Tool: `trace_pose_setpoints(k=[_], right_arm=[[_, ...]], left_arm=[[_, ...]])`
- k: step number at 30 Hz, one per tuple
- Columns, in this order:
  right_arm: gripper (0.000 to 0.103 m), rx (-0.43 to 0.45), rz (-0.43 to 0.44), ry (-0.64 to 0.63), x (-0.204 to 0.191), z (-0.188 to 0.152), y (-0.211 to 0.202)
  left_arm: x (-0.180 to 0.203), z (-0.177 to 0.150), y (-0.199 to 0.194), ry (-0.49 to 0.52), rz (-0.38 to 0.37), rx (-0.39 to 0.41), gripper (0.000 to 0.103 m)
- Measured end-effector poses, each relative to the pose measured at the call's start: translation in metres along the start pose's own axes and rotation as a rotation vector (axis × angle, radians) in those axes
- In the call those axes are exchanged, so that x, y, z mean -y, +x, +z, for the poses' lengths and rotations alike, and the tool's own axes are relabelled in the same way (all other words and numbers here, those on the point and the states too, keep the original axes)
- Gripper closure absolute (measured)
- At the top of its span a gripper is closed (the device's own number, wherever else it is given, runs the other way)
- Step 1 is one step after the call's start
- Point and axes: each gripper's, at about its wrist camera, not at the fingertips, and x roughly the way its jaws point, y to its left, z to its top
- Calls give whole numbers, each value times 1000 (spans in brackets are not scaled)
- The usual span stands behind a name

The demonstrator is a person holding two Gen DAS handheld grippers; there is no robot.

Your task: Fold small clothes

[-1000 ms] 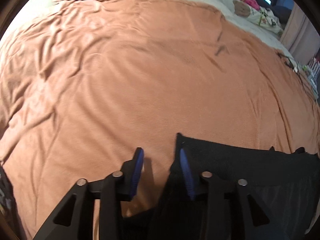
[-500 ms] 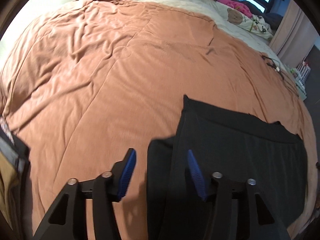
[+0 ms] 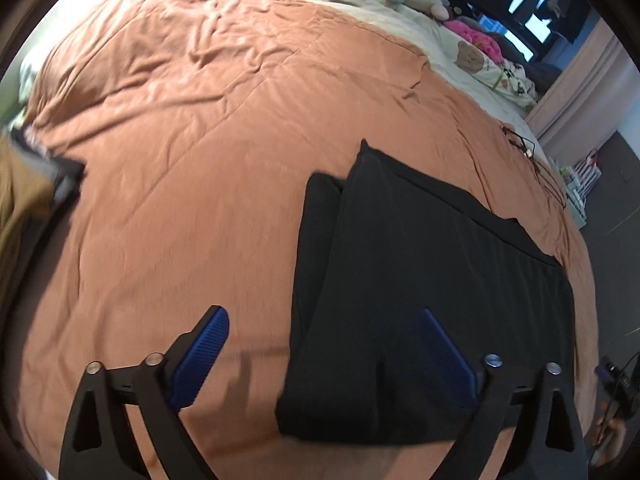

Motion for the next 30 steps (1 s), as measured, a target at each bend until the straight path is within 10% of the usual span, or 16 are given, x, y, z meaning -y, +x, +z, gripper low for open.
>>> trace_pose_setpoints(k=[17, 30], right_arm=[[14, 5, 221, 295, 61, -87, -13], [54, -15, 306, 397, 80, -101, 24]], left_arm=[[-16, -81, -16, -192, -163, 7, 11], [-22, -99, 10, -308, -245, -44, 42]])
